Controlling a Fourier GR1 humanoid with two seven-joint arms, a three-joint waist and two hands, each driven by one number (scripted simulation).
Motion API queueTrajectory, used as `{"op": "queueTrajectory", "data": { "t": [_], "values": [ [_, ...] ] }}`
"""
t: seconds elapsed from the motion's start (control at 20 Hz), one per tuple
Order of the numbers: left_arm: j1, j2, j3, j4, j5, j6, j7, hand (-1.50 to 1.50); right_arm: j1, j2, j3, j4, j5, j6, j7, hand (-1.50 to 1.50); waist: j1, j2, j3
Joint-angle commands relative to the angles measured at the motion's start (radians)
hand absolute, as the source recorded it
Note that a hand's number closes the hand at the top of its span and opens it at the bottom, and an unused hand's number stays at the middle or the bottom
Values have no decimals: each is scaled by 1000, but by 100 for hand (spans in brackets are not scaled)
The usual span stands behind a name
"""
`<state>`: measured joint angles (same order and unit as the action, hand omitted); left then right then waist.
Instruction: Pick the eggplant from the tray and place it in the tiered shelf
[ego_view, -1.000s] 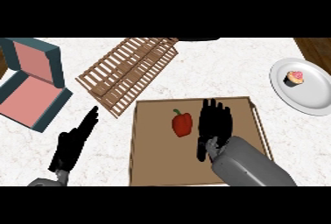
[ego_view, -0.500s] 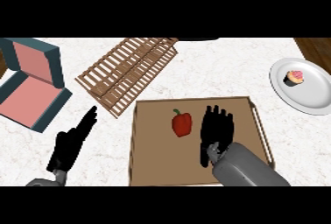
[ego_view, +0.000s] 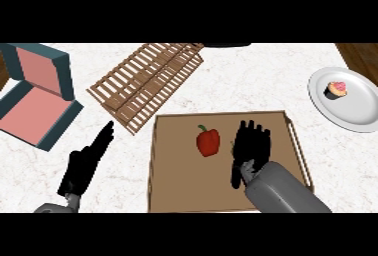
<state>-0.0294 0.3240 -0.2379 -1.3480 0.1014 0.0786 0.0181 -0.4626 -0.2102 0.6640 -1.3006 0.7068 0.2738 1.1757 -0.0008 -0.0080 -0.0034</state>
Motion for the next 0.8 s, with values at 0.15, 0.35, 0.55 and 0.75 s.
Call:
{"op": "queueTrajectory", "data": {
  "t": [0.15, 0.35, 0.55, 0.75],
  "values": [
    [24, -15, 4, -1, -19, -9, -26, 0, -4, 40, -63, 81, 35, 76, 85, 150, 5, 8, 3],
    [9, 0, 45, -8, -8, -33, 6, 0, 11, 86, -41, 41, 103, 89, 41, 150, 4, 7, 3],
    [31, -29, 13, -36, -38, -23, 5, 0, 63, 75, -52, 23, 153, 73, 12, 150, 2, 6, 3],
    [33, -22, 37, -17, -29, -45, -7, 0, 12, 77, -63, 89, 248, 42, -25, 150, 5, 7, 3]
  ]
}}
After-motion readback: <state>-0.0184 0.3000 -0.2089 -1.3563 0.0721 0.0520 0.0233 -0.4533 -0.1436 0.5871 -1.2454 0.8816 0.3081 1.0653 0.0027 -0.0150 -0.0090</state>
